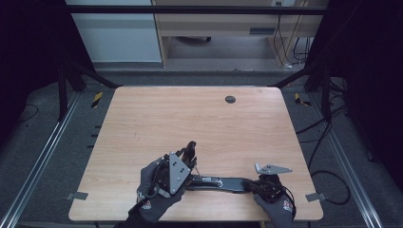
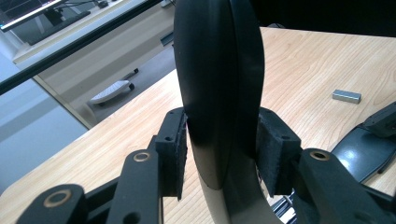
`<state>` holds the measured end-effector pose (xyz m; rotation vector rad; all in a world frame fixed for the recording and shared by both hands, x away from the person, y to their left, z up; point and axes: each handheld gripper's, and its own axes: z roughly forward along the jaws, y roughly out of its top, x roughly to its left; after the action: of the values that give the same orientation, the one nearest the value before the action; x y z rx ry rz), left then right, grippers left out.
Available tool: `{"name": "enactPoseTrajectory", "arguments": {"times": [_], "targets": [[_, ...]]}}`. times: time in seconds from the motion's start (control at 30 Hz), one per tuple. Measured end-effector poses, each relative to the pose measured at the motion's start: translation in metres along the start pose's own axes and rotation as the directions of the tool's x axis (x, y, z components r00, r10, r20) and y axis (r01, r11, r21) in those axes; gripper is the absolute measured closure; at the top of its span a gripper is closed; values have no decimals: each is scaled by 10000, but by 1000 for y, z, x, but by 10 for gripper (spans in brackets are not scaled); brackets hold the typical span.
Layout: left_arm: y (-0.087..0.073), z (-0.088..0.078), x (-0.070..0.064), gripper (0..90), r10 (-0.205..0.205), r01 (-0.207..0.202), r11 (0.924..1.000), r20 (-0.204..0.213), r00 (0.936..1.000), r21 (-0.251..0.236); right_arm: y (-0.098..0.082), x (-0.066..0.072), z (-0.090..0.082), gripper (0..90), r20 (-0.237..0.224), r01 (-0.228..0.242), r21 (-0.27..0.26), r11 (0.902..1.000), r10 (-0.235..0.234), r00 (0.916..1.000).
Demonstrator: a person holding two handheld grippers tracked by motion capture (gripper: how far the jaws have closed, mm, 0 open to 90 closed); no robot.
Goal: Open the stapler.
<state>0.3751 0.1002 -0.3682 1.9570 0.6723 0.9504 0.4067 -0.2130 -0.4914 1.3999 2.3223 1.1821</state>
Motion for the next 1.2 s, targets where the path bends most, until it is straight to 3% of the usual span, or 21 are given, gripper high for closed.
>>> {"name": "enactPoseTrajectory", "arguments": {"times": [0.33, 1.2], "targets": [[-4, -2, 3, 571, -32, 32, 9999, 18, 10000, -137, 0, 0, 0, 900, 10, 2, 5, 10000, -2, 10000], [-15, -10, 20, 558, -626, 626, 9977, 16, 9980, -248, 0, 0, 0, 900, 14, -1, 17, 10000, 1, 10000]]}}
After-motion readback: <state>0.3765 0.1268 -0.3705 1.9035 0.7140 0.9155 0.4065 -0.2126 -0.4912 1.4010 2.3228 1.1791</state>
